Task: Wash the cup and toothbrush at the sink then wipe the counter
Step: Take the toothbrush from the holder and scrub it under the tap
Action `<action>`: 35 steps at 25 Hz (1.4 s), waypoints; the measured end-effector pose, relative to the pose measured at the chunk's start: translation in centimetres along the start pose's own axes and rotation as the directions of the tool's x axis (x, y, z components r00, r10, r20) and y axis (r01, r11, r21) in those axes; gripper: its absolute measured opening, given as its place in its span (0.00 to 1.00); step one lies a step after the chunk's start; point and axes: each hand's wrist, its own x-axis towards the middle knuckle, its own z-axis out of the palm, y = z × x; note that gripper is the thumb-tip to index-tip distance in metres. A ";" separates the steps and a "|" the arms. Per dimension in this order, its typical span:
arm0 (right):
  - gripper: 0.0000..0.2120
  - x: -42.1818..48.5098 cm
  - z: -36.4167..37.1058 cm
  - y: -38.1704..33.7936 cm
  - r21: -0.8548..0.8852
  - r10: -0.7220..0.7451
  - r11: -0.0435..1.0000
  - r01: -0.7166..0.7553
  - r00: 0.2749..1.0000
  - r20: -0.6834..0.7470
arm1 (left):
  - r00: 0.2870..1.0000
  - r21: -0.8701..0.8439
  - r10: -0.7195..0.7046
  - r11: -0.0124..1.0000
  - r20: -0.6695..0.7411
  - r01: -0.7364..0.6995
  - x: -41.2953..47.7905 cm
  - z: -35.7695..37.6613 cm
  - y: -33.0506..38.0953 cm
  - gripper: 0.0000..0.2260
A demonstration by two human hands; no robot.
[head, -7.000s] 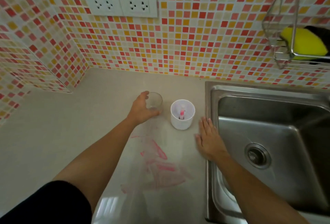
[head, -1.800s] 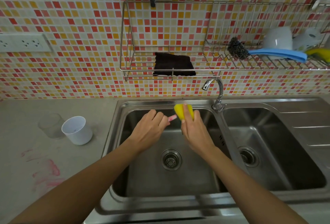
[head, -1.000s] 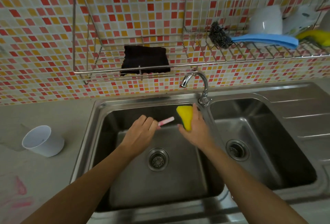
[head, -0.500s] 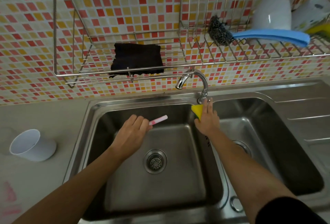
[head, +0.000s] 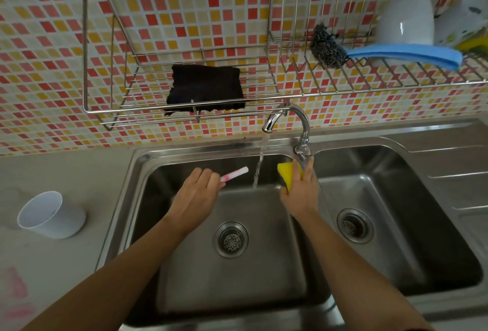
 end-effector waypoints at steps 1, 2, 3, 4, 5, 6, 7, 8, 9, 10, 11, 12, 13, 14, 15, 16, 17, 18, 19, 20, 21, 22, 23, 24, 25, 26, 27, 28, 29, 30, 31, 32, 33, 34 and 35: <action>0.37 -1.0 0.3 -0.1 0.055 0.000 0.998 0.004 0.998 -0.067 | 0.999 -0.023 -0.032 0.999 0.041 0.033 0.4 0.0 0.1 0.18; 0.36 -2.0 0.7 -0.3 0.118 0.000 0.993 0.014 0.993 -0.121 | 0.991 -0.076 -0.095 0.992 0.096 0.102 1.0 -0.1 0.6 0.18; 0.36 -2.6 0.9 -0.5 0.189 -0.003 0.981 0.034 0.987 -0.161 | 0.979 -0.128 -0.174 0.974 0.111 0.187 1.8 -0.1 1.2 0.18; 0.35 -2.9 0.9 -0.8 0.260 -0.015 0.964 0.062 0.984 -0.179 | 0.954 -0.262 -0.263 0.920 0.142 0.292 2.9 0.0 1.8 0.17; 0.34 -2.8 0.6 -1.2 0.312 -0.040 0.945 0.096 0.982 -0.183 | 0.926 -0.380 -0.331 0.844 0.184 0.377 4.2 0.2 2.2 0.16; 0.34 -2.4 0.1 -1.7 0.345 -0.068 0.930 0.126 0.982 -0.177 | 0.888 -0.483 -0.370 0.745 0.274 0.460 5.5 0.2 2.7 0.15; 0.33 -1.8 -0.3 -2.1 0.365 -0.093 0.918 0.152 0.980 -0.175 | 0.858 -0.537 -0.382 0.670 0.342 0.513 6.6 0.2 3.1 0.14; 0.32 -1.1 -0.7 -2.4 0.383 -0.106 0.908 0.170 0.978 -0.181 | 0.850 -0.564 -0.374 0.636 0.372 0.527 7.5 0.3 3.5 0.15; 0.31 -0.3 -1.0 -2.6 0.399 -0.106 0.899 0.182 0.973 -0.204 | 0.845 -0.576 -0.358 0.620 0.396 0.533 8.3 0.5 3.7 0.15; 0.29 0.3 -1.3 -2.9 0.406 -0.101 0.894 0.190 0.968 -0.231 | 0.844 -0.586 -0.347 0.609 0.410 0.535 8.9 0.4 4.0 0.15; 0.28 0.7 -1.5 -3.1 0.389 -0.109 0.899 0.202 0.963 -0.248 | 0.834 -0.597 -0.335 0.586 0.438 0.549 9.3 0.1 4.2 0.15; 0.28 1.0 -1.6 -3.3 0.353 -0.136 0.909 0.221 0.959 -0.249 | 0.822 -0.604 -0.318 0.563 0.472 0.565 9.6 0.2 4.3 0.15; 0.29 1.3 -1.6 -3.4 0.299 -0.191 0.917 0.263 0.950 -0.248 | 0.806 -0.602 -0.305 0.543 0.507 0.585 9.8 0.2 4.4 0.16; 0.30 1.6 -1.4 -3.3 0.248 -0.242 0.921 0.301 0.940 -0.242 | 0.791 -0.600 -0.295 0.526 0.536 0.603 9.9 0.1 4.3 0.17; 0.31 2.0 -1.3 -3.1 0.223 -0.252 0.927 0.302 0.941 -0.227 | 0.773 -0.591 -0.285 0.513 0.566 0.622 10.1 -0.1 4.3 0.18; 0.31 2.3 -1.4 -3.2 0.231 -0.211 0.938 0.259 0.954 -0.213 | 0.758 -0.583 -0.276 0.504 0.590 0.637 10.1 -0.4 4.3 0.18; 0.30 2.5 -1.4 -3.2 0.239 -0.165 0.947 0.214 0.964 -0.210 | 0.748 -0.578 -0.275 0.495 0.605 0.649 10.2 -0.6 4.2 0.18; 0.30 2.6 -1.3 -3.3 0.237 -0.148 0.951 0.198 0.966 -0.212 | 0.739 -0.576 -0.282 0.483 0.612 0.660 10.2 -0.8 4.1 0.18; 0.30 2.5 -1.2 -3.4 0.218 -0.170 0.951 0.217 0.962 -0.215 | 0.726 -0.570 -0.294 0.467 0.621 0.676 10.3 -1.0 4.1 0.18; 0.29 2.4 -1.1 -3.4 0.194 -0.205 0.950 0.244 0.958 -0.200 | 0.711 -0.569 -0.302 0.439 0.635 0.695 10.4 -1.1 4.0 0.18; 0.28 2.5 -1.1 -3.3 0.180 -0.222 0.950 0.254 0.958 -0.184 | 0.691 -0.576 -0.297 0.392 0.659 0.717 10.4 -1.1 4.0 0.17; 0.28 2.5 -1.2 -3.5 0.196 -0.193 0.954 0.225 0.966 -0.171 | 0.667 -0.586 -0.283 0.325 0.689 0.743 10.5 -1.2 4.1 0.16; 0.27 2.6 -1.3 -3.6 0.215 -0.165 0.956 0.199 0.972 -0.167 | 0.640 -0.590 -0.272 0.251 0.718 0.768 10.6 -1.1 4.2 0.15; 0.27 2.4 -1.5 -3.8 0.226 -0.163 0.954 0.199 0.972 -0.167 | 0.614 -0.588 -0.268 0.178 0.743 0.789 10.7 -1.1 4.4 0.15; 0.29 2.2 -1.4 -4.0 0.228 -0.197 0.945 0.234 0.965 -0.170 | 0.589 -0.583 -0.267 0.109 0.763 0.805 10.7 -1.1 4.5 0.16; 0.30 1.9 -1.2 -4.0 0.223 -0.242 0.935 0.274 0.957 -0.163 | 0.562 -0.572 -0.265 0.045 0.784 0.819 10.7 -1.1 4.7 0.16; 0.30 1.8 -1.3 -3.9 0.228 -0.254 0.932 0.283 0.956 -0.150 | 0.536 -0.558 -0.257 -0.012 0.804 0.830 10.6 -1.1 4.9 0.16; 0.29 1.9 -1.5 -3.8 0.257 -0.212 0.936 0.242 0.967 -0.139 | 0.515 -0.544 -0.240 -0.070 0.823 0.836 10.6 -1.2 5.0 0.16; 0.28 2.0 -1.7 -3.7 0.287 -0.157 0.938 0.193 0.977 -0.144 | 0.504 -0.535 -0.218 -0.123 0.836 0.836 10.7 -1.3 5.0 0.15; 0.27 1.9 -1.9 -3.7 0.299 -0.129 0.939 0.169 0.980 -0.151 | 0.504 -0.534 -0.198 -0.152 0.841 0.832 10.8 -1.4 5.0 0.15; 0.26 1.7 -1.9 -3.8 0.292 -0.149 0.938 0.188 0.977 -0.151 | 0.521 -0.548 -0.194 -0.124 0.831 0.827 10.8 -1.4 4.9 0.15; 0.27 1.5 -1.9 -3.8 0.269 -0.203 0.934 0.234 0.969 -0.140 | 0.562 -0.578 -0.215 -0.012 0.798 0.816 10.8 -1.2 4.7 0.15; 0.27 1.5 -1.8 -3.7 0.249 -0.245 0.930 0.271 0.961 -0.129 | 0.628 -0.600 -0.256 0.188 0.735 0.778 10.7 -0.8 4.3 0.15; 0.27 1.5 -1.9 -3.6 0.257 -0.236 0.931 0.259 0.965 -0.118 | 0.707 -0.586 -0.296 0.405 0.642 0.702 10.6 -0.4 4.1 0.14; 0.27 1.5 -2.0 -3.6 0.292 -0.189 0.932 0.216 0.975 -0.118 | 0.784 -0.562 -0.315 0.560 0.535 0.608 10.3 -0.1 4.0 0.12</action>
